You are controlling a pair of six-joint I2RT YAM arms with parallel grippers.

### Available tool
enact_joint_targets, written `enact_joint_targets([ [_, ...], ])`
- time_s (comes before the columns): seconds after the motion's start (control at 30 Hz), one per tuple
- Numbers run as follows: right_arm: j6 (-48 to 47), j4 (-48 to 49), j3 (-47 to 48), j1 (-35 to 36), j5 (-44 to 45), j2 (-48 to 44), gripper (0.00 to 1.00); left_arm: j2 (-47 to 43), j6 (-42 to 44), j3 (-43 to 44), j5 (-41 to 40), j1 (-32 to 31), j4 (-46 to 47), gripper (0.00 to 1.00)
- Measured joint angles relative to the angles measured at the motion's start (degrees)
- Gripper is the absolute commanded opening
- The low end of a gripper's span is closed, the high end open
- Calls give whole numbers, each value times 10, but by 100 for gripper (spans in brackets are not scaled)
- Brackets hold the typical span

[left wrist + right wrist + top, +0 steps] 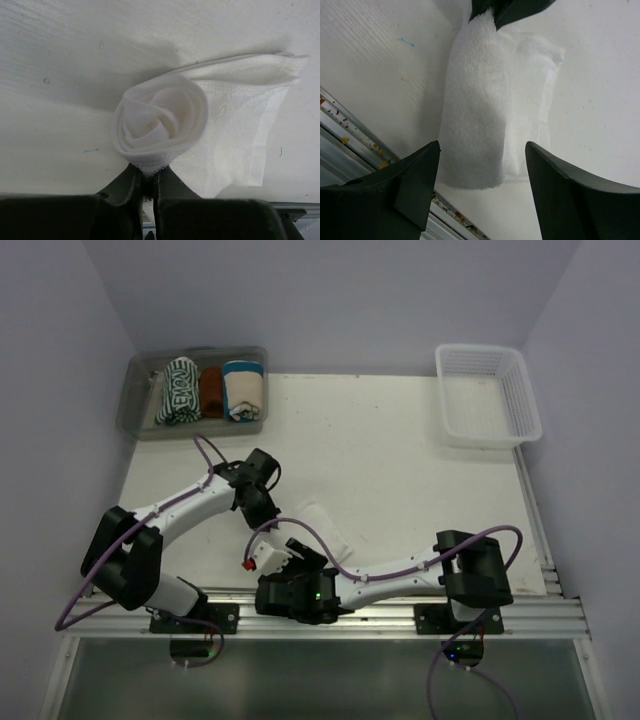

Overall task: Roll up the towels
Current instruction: Roll the towel

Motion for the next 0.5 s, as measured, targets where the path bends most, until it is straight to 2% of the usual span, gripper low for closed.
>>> enact_joint_targets([
  [0.23, -33, 3, 33, 17, 42, 49, 73, 2, 0, 3, 4, 0, -9, 0],
  [0.37, -42, 10, 37, 17, 53, 76, 68, 3, 0, 7, 8, 0, -15, 0],
  [0.47, -45, 13, 37, 17, 54, 96, 51, 3, 0, 9, 10, 0, -17, 0],
  [0.5, -44, 13, 37, 17, 55, 100, 33, 3, 0, 9, 10, 0, -17, 0],
])
